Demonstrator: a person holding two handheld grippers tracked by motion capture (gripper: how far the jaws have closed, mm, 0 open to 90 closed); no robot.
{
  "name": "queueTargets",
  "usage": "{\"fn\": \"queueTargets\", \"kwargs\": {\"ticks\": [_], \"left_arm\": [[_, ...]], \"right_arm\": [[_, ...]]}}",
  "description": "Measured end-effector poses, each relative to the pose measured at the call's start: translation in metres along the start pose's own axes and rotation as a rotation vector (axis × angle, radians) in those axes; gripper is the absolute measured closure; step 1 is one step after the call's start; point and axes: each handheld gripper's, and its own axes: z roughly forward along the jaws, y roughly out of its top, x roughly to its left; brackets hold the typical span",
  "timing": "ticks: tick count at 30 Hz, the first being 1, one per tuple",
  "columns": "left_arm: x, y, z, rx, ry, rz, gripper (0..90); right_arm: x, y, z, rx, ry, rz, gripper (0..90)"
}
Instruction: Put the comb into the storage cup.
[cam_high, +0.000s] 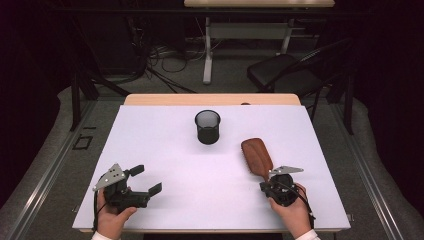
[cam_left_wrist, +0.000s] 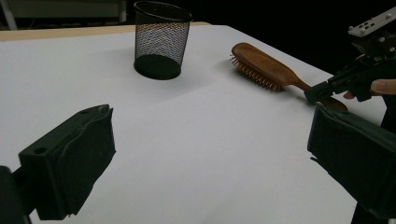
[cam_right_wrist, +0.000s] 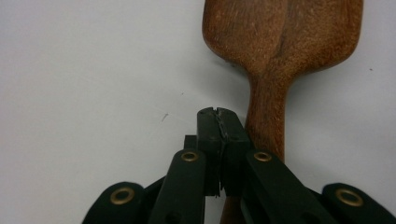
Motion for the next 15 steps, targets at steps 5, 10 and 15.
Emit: {"fn": "queueTargets", "kwargs": {"ticks": [5,10,15], "left_arm": [[0.0,0.0,0.0,0.0,0.0,0.0,0.8],[0.0,0.0,0.0,0.001,0.0,0.0,0.8],[0.001,0.0,0.0,0.002,-0.004,-0.001,0.8]], "right_arm": [[-0.003,0.0,-0.001,-0.002,-0.006,0.01,88.9],[-0.008,0.0,-0.003,-0.005,-0.023,0.022,88.9],[-0.013,-0.001,-0.005,-0.009,-0.031,0.03,88.9]]}}
